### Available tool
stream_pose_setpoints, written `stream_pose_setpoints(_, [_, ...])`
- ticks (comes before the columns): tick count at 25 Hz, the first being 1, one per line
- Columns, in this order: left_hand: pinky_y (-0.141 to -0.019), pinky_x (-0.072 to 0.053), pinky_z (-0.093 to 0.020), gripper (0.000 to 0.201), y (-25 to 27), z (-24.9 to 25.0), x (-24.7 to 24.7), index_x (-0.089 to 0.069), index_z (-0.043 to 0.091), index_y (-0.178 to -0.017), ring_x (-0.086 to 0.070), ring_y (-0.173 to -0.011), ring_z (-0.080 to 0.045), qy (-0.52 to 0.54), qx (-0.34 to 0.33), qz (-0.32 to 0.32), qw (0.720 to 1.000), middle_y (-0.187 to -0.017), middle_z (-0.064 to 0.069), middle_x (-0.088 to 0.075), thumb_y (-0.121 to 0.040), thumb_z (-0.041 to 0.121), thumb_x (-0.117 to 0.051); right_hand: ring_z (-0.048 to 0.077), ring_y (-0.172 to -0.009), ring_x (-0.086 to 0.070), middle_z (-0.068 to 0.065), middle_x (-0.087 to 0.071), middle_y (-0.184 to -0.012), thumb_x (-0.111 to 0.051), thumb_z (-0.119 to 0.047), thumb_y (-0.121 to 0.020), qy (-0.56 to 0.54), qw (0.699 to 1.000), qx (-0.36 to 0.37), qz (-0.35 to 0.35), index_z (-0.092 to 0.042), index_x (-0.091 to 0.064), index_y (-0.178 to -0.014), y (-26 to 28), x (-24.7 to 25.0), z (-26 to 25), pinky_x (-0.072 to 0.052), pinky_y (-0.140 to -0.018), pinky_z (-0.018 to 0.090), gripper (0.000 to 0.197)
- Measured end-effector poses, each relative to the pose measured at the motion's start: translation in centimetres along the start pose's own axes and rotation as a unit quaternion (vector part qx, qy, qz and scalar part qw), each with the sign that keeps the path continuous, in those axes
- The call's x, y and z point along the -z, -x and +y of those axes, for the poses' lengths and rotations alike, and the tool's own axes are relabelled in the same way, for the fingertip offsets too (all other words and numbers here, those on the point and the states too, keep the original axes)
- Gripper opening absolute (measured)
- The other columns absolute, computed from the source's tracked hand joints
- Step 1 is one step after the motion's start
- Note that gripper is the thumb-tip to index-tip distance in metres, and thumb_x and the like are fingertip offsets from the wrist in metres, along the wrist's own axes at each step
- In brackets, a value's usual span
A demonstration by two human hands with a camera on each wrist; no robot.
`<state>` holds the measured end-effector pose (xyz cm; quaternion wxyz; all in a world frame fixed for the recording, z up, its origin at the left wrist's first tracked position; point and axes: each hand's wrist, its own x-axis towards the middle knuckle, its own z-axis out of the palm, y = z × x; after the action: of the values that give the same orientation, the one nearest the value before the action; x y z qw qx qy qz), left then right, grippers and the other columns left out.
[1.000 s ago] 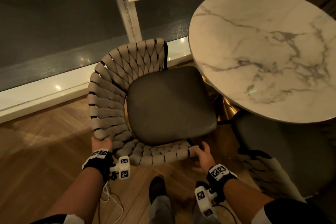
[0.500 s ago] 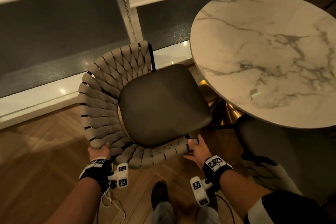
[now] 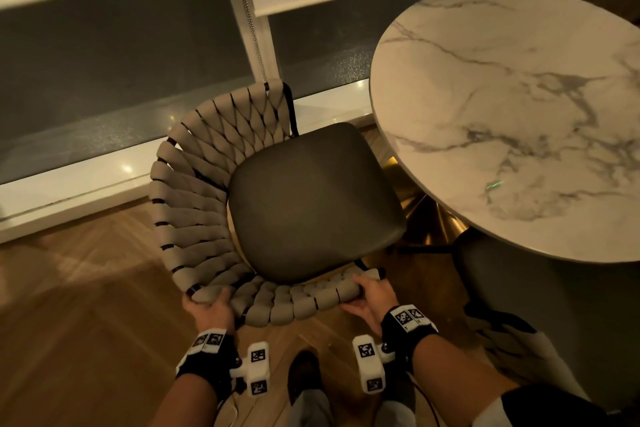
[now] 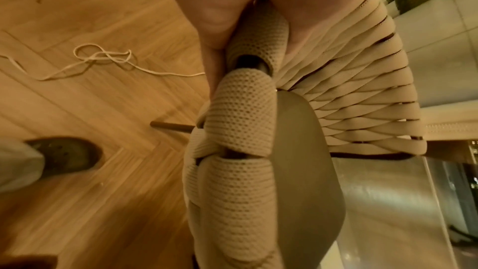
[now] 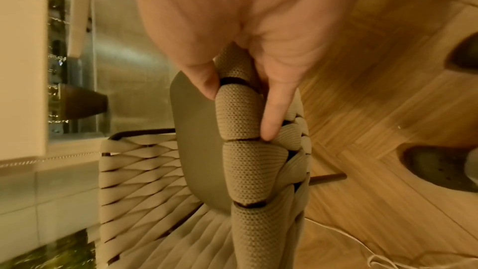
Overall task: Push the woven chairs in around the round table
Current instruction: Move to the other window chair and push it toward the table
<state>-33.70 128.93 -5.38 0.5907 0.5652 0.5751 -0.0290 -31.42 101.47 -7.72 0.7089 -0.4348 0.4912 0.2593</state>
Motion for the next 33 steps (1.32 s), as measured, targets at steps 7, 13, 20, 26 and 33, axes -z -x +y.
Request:
stream_pose_setpoints(7, [-0.099,-0.041,-0.048,0.084,-1.1,1.7,-1.4,-0.005,0.025,-0.154,-0.046,-0.131,-0.04,0.01,-0.033,-0.027,0.999,-0.149,-0.021,-0.041,-0.093,0.002,-0.058,0.045,-0.107,-0.062,0.026,-0.059,-0.12,-0.063,-0.011,-0.086,0.011,0.999,0.028,0.025,-0.007,-0.05,-0.114,-0.8,-1.6,-1.8,-0.058,-0.079,0.059,0.031])
stream_pose_setpoints(13, [-0.104,-0.043,-0.055,0.096,-2.9,3.7,-2.7,-0.005,0.032,-0.151,-0.052,-0.122,-0.042,-0.051,-0.034,-0.04,0.997,-0.143,-0.02,-0.048,-0.081,0.021,-0.07,0.044,-0.106,-0.063,0.022,-0.062,-0.111,-0.067,-0.015,-0.089,0.015,0.999,0.026,0.033,-0.014,-0.052,-0.096,-0.6,-3.0,-4.1,-0.06,-0.07,0.052,0.017])
stream_pose_setpoints(20, [-0.1,-0.046,-0.062,0.092,-3.1,3.8,-3.1,-0.004,0.037,-0.15,-0.053,-0.121,-0.043,-0.054,-0.013,-0.054,0.997,-0.143,-0.019,-0.046,-0.085,0.014,-0.065,0.044,-0.108,-0.06,0.021,-0.059,-0.105,-0.058,-0.013,-0.095,-0.007,1.0,0.019,0.022,-0.016,-0.048,-0.087,0.1,-3.3,-4.6,-0.052,-0.092,0.06,0.013])
stream_pose_setpoints(26, [-0.104,-0.043,-0.057,0.094,-3.1,3.1,-3.0,-0.006,0.028,-0.151,-0.051,-0.124,-0.043,-0.088,-0.035,-0.046,0.994,-0.144,-0.022,-0.046,-0.081,0.014,-0.068,0.046,-0.113,-0.06,0.022,-0.06,-0.108,-0.057,-0.013,-0.096,-0.009,0.999,0.017,0.027,-0.017,-0.047,-0.085,0.1,-2.4,-3.6,-0.05,-0.094,0.063,0.016])
stream_pose_setpoints(33, [-0.106,-0.042,-0.055,0.086,-3.8,2.6,-3.6,-0.009,0.022,-0.151,-0.051,-0.125,-0.041,-0.085,-0.05,-0.008,0.995,-0.143,-0.021,-0.048,-0.086,0.013,-0.064,0.045,-0.115,-0.058,0.022,-0.057,-0.115,-0.058,-0.013,-0.096,-0.008,1.0,0.019,0.021,-0.016,-0.048,-0.086,-0.2,-2.3,-3.8,-0.049,-0.094,0.065,0.014])
